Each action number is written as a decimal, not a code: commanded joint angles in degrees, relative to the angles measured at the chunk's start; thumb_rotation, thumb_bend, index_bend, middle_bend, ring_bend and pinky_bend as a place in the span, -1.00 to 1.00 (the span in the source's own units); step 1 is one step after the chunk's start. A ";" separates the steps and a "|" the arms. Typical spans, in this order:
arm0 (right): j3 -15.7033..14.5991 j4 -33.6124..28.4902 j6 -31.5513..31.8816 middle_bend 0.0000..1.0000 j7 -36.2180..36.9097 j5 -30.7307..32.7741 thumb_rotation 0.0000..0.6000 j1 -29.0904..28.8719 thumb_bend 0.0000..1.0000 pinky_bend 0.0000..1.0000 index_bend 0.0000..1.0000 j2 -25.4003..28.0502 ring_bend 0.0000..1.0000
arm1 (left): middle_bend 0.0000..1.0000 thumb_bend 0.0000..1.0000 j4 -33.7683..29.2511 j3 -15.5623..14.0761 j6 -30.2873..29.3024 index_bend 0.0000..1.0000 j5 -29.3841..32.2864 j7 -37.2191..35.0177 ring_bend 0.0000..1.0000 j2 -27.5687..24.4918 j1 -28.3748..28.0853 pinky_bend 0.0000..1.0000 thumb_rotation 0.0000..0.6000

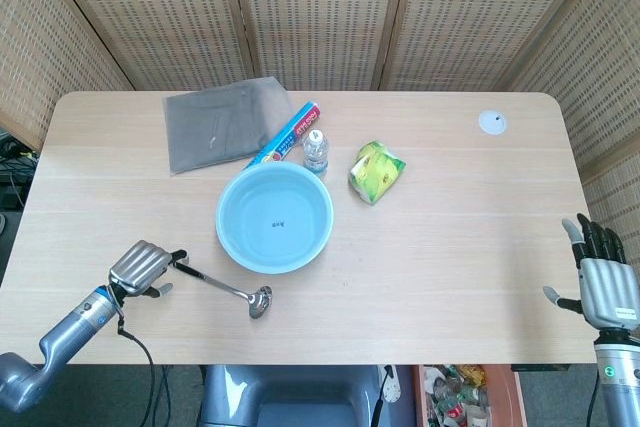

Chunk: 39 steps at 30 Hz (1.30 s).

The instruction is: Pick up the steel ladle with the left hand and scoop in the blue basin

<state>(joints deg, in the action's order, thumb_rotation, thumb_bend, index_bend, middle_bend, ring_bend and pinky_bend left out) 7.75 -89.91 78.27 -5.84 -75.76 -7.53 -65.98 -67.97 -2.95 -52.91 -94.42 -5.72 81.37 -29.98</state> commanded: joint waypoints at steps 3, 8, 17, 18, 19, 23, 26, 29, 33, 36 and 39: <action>0.02 0.05 -0.39 -1.00 0.77 0.15 1.00 -0.12 -1.00 -1.00 -1.00 0.28 -1.00 | 0.99 -0.29 1.29 0.10 0.69 -0.26 1.12 1.50 0.95 1.77 -0.65 0.97 1.00; -0.05 0.09 -0.74 -1.00 1.48 0.16 1.00 -0.20 -1.00 -1.00 -1.00 0.51 -1.00 | 0.99 -0.24 2.25 0.40 0.99 -0.21 2.23 2.26 0.95 3.49 -0.92 0.97 1.00; 0.04 0.49 -1.49 -1.00 2.78 0.77 1.00 -0.38 -1.00 -1.00 -1.00 0.99 -1.00 | 0.99 -0.23 5.40 0.60 1.16 -0.20 4.10 4.97 0.95 6.84 -1.38 0.97 1.00; 0.03 0.52 -1.56 -1.00 2.80 0.82 1.00 -0.40 -1.00 -1.00 -1.00 1.01 -1.00 | 0.99 -0.23 5.85 0.55 0.85 -0.20 4.07 5.05 0.95 7.23 -1.33 0.97 1.00; 0.02 0.51 -1.62 -1.00 2.84 0.86 1.00 -0.43 -1.00 -1.00 -1.00 1.05 -1.00 | 0.99 -0.23 6.36 0.43 0.68 -0.19 4.12 4.97 0.95 7.70 -1.29 0.97 1.00; 0.01 0.51 -1.67 -1.00 2.98 0.92 1.00 -0.47 -1.00 -1.00 -1.00 1.13 -1.00 | 0.99 -0.23 7.49 0.14 0.15 -0.18 4.01 4.38 0.95 8.77 -1.37 0.97 1.00; -0.02 0.55 -1.73 -1.00 3.09 0.95 1.00 -0.49 -1.00 -1.00 -1.00 1.17 -1.00 | 0.99 -0.23 8.19 -0.19 -0.54 -0.18 3.69 3.81 0.95 9.48 -1.34 0.97 1.00; -0.05 0.59 -1.80 -1.00 3.28 1.01 1.00 -0.52 -1.00 -1.00 -1.00 1.22 -1.00 | 0.99 -0.23 8.82 -0.63 -1.05 -0.13 3.43 3.74 0.95 10.10 -1.30 0.97 1.00; -0.10 0.67 -1.86 -1.00 3.41 0.96 1.00 -0.56 -1.00 -1.00 -1.00 1.30 -1.00 | 0.99 -0.23 9.78 -0.73 -1.44 -0.11 3.63 4.03 0.95 10.98 -1.21 0.97 1.00; -0.17 0.69 -1.88 -1.00 3.55 0.92 1.00 -0.55 -1.00 -1.00 -1.00 1.36 -1.00 | 0.99 -0.23 10.20 -0.88 -1.65 -0.10 3.79 3.99 0.95 11.63 -1.09 0.97 1.00; -0.21 0.66 -1.99 -1.00 3.64 0.94 1.00 -0.60 -1.00 -1.00 -1.00 1.39 -1.00 | 0.99 -0.23 10.80 -0.95 -2.10 -0.10 3.86 4.03 0.95 12.22 -0.98 0.97 1.00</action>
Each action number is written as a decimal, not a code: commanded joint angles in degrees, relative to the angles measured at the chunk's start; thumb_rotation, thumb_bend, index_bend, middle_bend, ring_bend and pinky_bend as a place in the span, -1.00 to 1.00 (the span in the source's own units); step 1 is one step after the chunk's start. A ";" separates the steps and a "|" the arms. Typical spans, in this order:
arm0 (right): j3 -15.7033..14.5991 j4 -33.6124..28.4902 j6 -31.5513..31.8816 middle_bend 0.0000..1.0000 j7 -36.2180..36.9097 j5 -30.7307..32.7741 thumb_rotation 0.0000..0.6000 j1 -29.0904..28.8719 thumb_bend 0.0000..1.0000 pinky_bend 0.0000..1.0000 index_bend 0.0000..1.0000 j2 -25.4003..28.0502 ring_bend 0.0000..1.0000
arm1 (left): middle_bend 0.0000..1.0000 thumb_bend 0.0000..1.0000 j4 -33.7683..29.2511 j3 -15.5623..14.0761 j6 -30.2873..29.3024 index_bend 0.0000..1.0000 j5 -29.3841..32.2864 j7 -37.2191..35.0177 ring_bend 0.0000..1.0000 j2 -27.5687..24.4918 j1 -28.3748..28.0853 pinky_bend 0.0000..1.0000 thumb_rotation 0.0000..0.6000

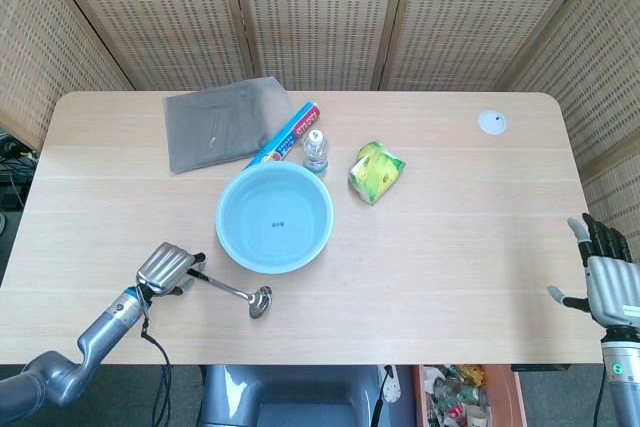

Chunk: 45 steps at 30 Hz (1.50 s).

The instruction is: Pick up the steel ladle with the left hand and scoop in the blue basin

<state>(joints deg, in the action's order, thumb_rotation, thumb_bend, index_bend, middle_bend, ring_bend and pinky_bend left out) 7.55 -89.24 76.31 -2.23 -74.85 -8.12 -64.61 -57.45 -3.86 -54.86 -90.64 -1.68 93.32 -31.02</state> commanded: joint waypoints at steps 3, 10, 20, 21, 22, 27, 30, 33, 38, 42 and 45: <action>-0.08 -0.10 -0.15 -1.00 0.23 -0.04 1.00 -0.05 -1.00 -1.00 -1.00 0.12 -1.00 | 0.99 -0.23 0.84 -0.05 -0.40 -0.10 0.18 0.06 0.95 0.83 0.07 0.97 1.00; -0.21 -0.07 -0.29 -1.00 0.35 -0.13 1.00 -0.13 -1.00 -1.00 -1.00 0.16 -1.00 | 0.99 -0.23 2.10 -0.20 -1.20 -0.10 0.21 0.31 0.95 2.34 0.24 0.97 1.00; -0.46 -0.18 -0.32 -1.00 0.50 -0.50 1.00 -0.21 -1.00 -1.00 -1.00 0.21 -1.00 | 0.99 -0.23 5.88 -0.19 -2.44 -0.10 0.67 0.66 0.95 5.58 1.07 0.97 1.00; -0.45 -0.17 -0.30 -1.00 0.47 -0.49 1.00 -0.21 -1.00 -1.00 -1.00 0.21 -1.00 | 0.99 -0.23 6.23 -0.24 -2.42 -0.10 0.70 0.57 0.95 5.79 1.11 0.97 1.00; -0.45 -0.16 -0.25 -1.00 0.46 -0.49 1.00 -0.19 -1.00 -1.00 -1.00 0.22 -1.00 | 0.99 -0.23 6.58 -0.25 -2.37 -0.10 0.78 0.44 0.95 6.03 1.17 0.97 1.00; -0.47 -0.22 -0.21 -1.00 0.53 -0.51 1.00 -0.18 -1.00 -1.00 -1.00 0.25 -1.00 | 0.99 -0.23 7.52 -0.26 -2.54 -0.08 0.83 -0.32 0.95 6.54 1.23 0.97 1.00; -0.52 -0.26 -0.29 -1.00 0.58 -0.49 1.00 -0.19 -1.00 -1.00 -1.00 0.28 -1.00 | 0.99 -0.23 7.88 -0.33 -2.53 -0.02 0.81 -0.70 0.95 6.66 1.22 0.97 1.00; -0.56 -0.28 -0.35 -1.00 0.70 -0.53 1.00 -0.21 -1.00 -1.00 -1.00 0.31 -1.00 | 0.99 -0.23 8.01 -0.22 -2.76 0.13 0.86 -1.24 0.95 6.66 1.21 0.97 1.00; -0.57 -0.32 -0.30 -1.00 0.70 -0.55 1.00 -0.21 -1.00 -1.00 -1.00 0.30 -1.00 | 0.99 -0.23 7.17 0.04 -3.91 0.31 0.66 -1.99 0.95 5.77 1.22 0.97 1.00; -0.63 -0.40 -0.30 -1.00 0.74 -0.62 1.00 -0.21 -1.00 -1.00 -1.00 0.31 -1.00 | 0.99 -0.18 5.05 -0.02 -4.99 0.36 0.07 -1.93 0.95 3.77 1.06 0.97 1.00; -0.64 -0.47 -0.28 -1.00 0.89 -0.65 1.00 -0.19 -1.00 -1.00 -1.00 0.38 -1.00 | 0.99 -0.17 1.54 -0.22 -5.90 0.38 -0.68 -1.51 0.95 0.81 0.76 0.97 1.00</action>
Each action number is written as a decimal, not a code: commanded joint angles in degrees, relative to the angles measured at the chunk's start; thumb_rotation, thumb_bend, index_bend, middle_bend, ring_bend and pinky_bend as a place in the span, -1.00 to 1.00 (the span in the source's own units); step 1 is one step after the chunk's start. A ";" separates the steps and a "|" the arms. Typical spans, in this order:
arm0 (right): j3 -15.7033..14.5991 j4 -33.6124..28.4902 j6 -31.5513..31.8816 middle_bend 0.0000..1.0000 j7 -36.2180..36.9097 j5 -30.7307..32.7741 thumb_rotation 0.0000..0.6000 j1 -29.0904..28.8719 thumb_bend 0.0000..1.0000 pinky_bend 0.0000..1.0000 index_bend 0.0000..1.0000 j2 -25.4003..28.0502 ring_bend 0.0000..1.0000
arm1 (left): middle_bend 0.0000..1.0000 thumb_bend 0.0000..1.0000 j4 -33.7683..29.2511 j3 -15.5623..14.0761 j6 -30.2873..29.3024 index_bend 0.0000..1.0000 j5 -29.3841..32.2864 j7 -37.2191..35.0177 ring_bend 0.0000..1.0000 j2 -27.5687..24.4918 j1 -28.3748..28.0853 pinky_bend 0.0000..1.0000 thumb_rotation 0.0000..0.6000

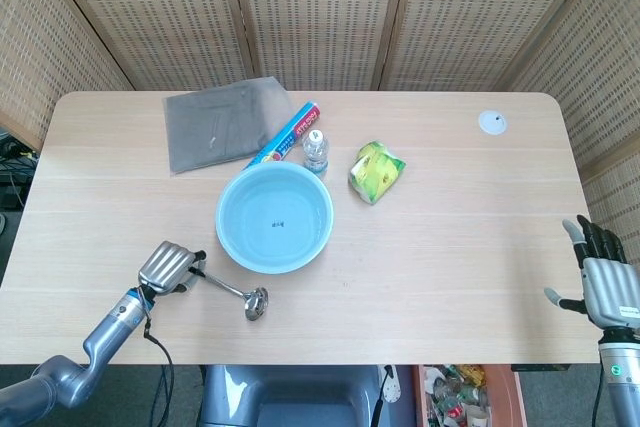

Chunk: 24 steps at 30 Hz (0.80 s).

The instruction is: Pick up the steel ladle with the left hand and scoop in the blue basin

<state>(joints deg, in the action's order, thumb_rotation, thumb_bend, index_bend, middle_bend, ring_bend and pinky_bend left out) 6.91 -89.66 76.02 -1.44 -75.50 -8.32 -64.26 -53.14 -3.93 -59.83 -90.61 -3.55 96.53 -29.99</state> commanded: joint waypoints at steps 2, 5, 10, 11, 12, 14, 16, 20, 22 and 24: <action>0.03 -0.04 0.04 -1.00 0.15 0.04 1.00 0.03 -1.00 -1.00 -1.00 0.09 -1.00 | 0.99 -0.16 -5.73 -0.23 -1.51 0.39 -1.10 1.18 0.95 -4.77 -0.44 0.97 1.00; 0.02 0.03 0.04 -1.00 0.34 0.03 1.00 0.04 -1.00 -1.00 -1.00 0.14 -1.00 | 0.99 -0.13 -11.01 -0.09 -2.25 0.39 -1.23 3.42 0.95 -8.81 -0.56 0.97 1.00; 0.00 0.00 -0.11 -1.00 0.24 0.06 1.00 -0.05 -1.00 -1.00 -1.00 0.11 -1.00 | 0.99 -0.13 -18.55 0.25 -2.05 0.47 -0.56 6.94 0.95 -14.39 -0.80 0.97 1.00; -0.01 0.01 -0.13 -1.00 0.25 0.08 1.00 -0.06 -1.00 -1.00 -1.00 0.12 -1.00 | 0.99 -0.13 -19.73 0.28 -1.90 0.49 -0.38 7.29 0.95 -15.22 -0.83 0.97 1.00; 0.02 0.01 -0.10 -1.00 0.27 0.11 1.00 -0.05 -1.00 -1.00 -1.00 0.12 -1.00 | 0.99 -0.13 -20.90 0.27 -1.88 0.52 -0.34 7.43 0.95 -16.05 -0.85 0.97 1.00; 0.10 0.04 -0.11 -1.00 0.25 0.27 1.00 -0.07 -1.00 -1.00 -1.00 0.10 -1.00 | 0.99 -0.13 -23.66 0.35 -2.51 0.55 -0.60 7.07 0.95 -18.31 -0.85 0.97 1.00; 0.10 0.06 -0.27 -1.00 0.25 0.40 1.00 -0.12 -1.00 -1.00 -1.00 0.08 -1.00 | 0.98 -0.13 -26.41 0.57 -2.05 0.56 -0.34 6.79 0.95 -20.85 -1.23 0.97 1.00; 0.05 0.00 -0.19 -1.00 0.19 0.26 1.00 -0.13 -1.00 -1.00 -1.00 0.07 -1.00 | 0.99 -0.12 -29.82 1.43 -1.26 0.56 0.19 6.68 0.95 -24.02 -2.16 0.97 1.00; 0.08 -0.05 -0.13 -1.00 0.19 0.24 1.00 -0.13 -1.00 -1.00 -1.00 0.09 -1.00 | 0.99 -0.12 -31.17 1.84 -0.91 0.57 0.33 6.31 0.95 -25.24 -2.63 0.97 1.00; 0.11 -0.09 -0.06 -1.00 0.18 0.26 1.00 -0.12 -1.00 -1.00 -1.00 0.10 -1.00 | 0.98 -0.10 -32.96 2.47 -0.24 0.58 0.56 5.68 0.95 -26.91 -3.41 0.97 1.00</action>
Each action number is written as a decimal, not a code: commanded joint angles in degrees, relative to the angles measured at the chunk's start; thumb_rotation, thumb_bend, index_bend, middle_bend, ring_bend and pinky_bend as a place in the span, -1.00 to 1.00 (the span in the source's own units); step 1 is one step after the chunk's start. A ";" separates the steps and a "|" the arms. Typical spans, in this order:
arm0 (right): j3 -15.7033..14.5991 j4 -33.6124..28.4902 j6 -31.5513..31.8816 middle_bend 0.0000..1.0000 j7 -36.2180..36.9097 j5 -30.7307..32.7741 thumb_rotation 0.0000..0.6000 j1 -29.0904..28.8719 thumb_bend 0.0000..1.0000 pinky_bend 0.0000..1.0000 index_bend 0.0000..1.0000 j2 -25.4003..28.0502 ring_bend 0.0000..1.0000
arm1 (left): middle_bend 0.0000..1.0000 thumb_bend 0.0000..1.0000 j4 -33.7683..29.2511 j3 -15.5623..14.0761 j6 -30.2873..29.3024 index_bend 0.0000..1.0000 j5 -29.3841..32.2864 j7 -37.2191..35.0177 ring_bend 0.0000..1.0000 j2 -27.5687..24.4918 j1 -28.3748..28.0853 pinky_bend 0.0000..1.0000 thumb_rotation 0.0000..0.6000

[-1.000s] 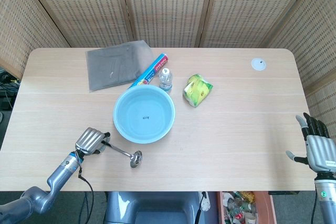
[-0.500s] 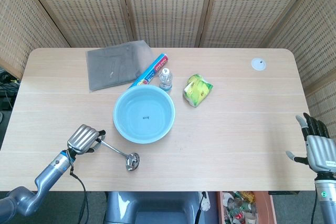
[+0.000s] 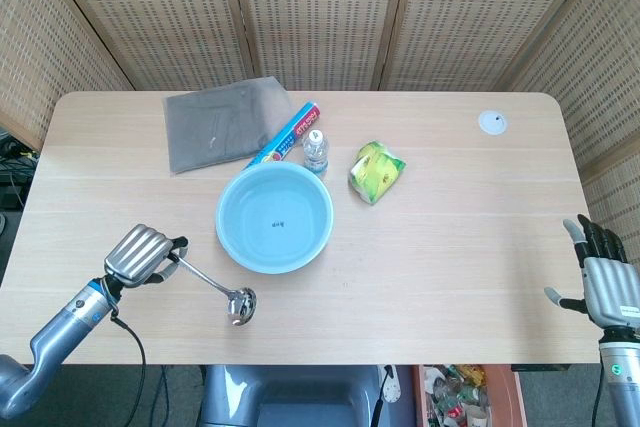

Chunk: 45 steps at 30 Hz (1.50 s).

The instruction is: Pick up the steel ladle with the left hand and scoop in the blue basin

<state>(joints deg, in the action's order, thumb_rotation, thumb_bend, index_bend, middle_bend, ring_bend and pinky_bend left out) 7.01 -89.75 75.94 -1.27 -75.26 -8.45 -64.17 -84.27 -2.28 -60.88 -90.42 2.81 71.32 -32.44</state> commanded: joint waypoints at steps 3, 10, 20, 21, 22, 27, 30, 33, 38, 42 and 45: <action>0.08 -0.01 0.04 -1.00 -0.09 0.16 1.00 0.00 -1.00 -1.00 -1.00 0.01 -1.00 | 0.98 -0.05 -4.04 2.17 2.02 0.59 0.78 -1.08 0.95 -4.12 -2.53 0.97 1.00; 0.19 -0.28 0.23 -1.00 0.12 0.14 1.00 0.04 -1.00 -1.00 -1.00 0.23 -1.00 | 0.98 -0.04 -7.95 8.81 12.08 0.59 7.96 -0.07 0.95 -9.63 -10.48 0.97 1.00; 0.56 -0.26 -0.04 -1.00 0.92 0.64 1.00 -0.05 -1.00 -1.00 -1.00 0.65 -1.00 | 0.98 0.00 -1.32 12.92 30.86 0.59 27.52 9.00 0.95 -6.96 -24.08 0.97 1.00; 0.57 -0.30 -0.28 -1.00 1.00 0.78 1.00 -0.12 -1.00 -1.00 -1.00 0.69 -1.00 | 0.98 0.00 0.24 12.34 31.74 0.59 29.80 10.84 0.95 -5.79 -25.51 0.97 1.00; 0.58 -0.37 -0.45 -1.00 1.11 0.84 1.00 -0.18 -1.00 -1.00 -1.00 0.76 -1.00 | 0.98 0.00 1.37 11.90 32.21 0.59 31.54 11.96 0.95 -4.86 -26.47 0.97 1.00; 0.78 -0.27 -1.31 -1.00 2.34 1.61 1.00 -0.26 -1.00 -1.00 -1.00 1.19 -1.00 | 0.98 0.00 8.75 8.23 34.78 0.59 40.60 17.54 0.95 0.91 -31.70 0.97 1.00; 0.97 0.00 -2.02 -1.00 3.43 2.12 1.00 -0.37 -1.00 -1.00 -1.00 1.57 -1.00 | 0.98 0.00 12.94 5.95 35.37 0.59 45.86 20.02 0.95 4.25 -34.66 0.97 1.00; 1.13 0.22 -2.27 -1.00 4.27 2.35 1.00 -0.39 -1.00 -1.00 -1.00 1.88 -1.00 | 0.98 0.00 15.70 3.68 35.07 0.59 49.78 22.51 0.95 6.73 -37.16 0.97 1.00; 1.12 0.36 -2.81 -1.00 5.07 2.33 1.00 -0.55 -1.00 -1.00 -1.00 2.08 -1.00 | 0.98 0.00 17.82 0.74 33.42 0.60 55.10 25.72 0.95 10.15 -40.09 0.97 1.00; 0.88 0.46 -3.44 -1.00 5.37 2.11 1.00 -0.78 -1.00 -1.00 -1.00 2.10 -1.00 | 0.98 0.00 19.13 -1.63 33.00 0.61 59.85 28.75 0.95 12.45 -42.83 0.97 1.00; 0.80 0.58 -3.66 -1.00 5.39 2.11 1.00 -0.87 -1.00 -1.00 -1.00 2.06 -1.00 | 0.98 0.00 20.07 -3.36 31.82 0.61 64.03 31.57 0.95 14.07 -45.15 0.97 1.00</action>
<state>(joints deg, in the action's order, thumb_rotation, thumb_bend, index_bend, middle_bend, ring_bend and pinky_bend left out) 7.82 -89.17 72.29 4.13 -73.14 -9.31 -62.10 -65.18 -4.07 -28.15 -29.00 32.28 83.93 -75.74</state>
